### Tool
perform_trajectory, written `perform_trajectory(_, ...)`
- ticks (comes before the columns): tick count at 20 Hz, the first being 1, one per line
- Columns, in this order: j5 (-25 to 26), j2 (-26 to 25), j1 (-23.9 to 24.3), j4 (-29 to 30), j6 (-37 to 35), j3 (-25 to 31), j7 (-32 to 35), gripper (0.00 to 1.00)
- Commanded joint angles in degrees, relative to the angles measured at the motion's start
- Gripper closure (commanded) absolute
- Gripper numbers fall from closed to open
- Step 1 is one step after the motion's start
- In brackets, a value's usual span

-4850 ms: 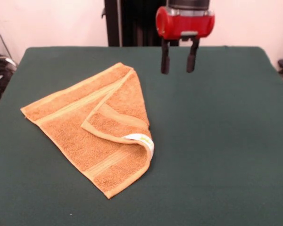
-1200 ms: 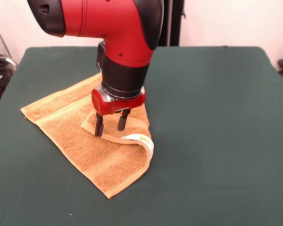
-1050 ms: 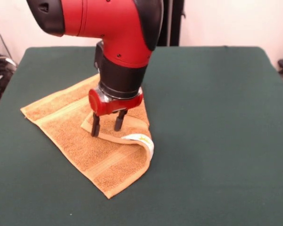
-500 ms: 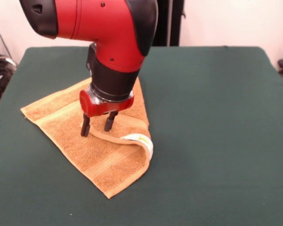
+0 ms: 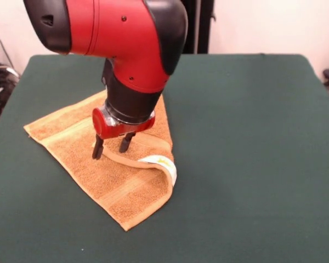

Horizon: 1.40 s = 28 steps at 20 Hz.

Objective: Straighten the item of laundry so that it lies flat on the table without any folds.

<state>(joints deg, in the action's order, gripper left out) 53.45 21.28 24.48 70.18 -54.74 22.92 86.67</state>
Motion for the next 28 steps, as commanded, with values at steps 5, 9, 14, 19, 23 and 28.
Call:
perform_trajectory(5, 4.44, -5.41, -3.50, -1.53, -10.52, -3.18, -19.37, 0.00)
perform_trajectory(9, 3.58, -7.13, -3.95, -2.86, -12.24, -3.47, -19.68, 0.00)
perform_trajectory(14, 0.21, -9.04, -2.47, -3.36, -14.05, -1.23, -21.53, 0.00)
perform_trajectory(19, -4.42, -10.55, 1.06, -3.10, -15.83, 2.08, -27.49, 0.00)
perform_trajectory(23, -6.61, -11.44, 1.79, -3.90, -17.79, 2.51, -30.63, 1.00)
perform_trajectory(28, -8.23, -11.72, 2.29, -3.87, -17.78, 2.13, -32.49, 1.00)
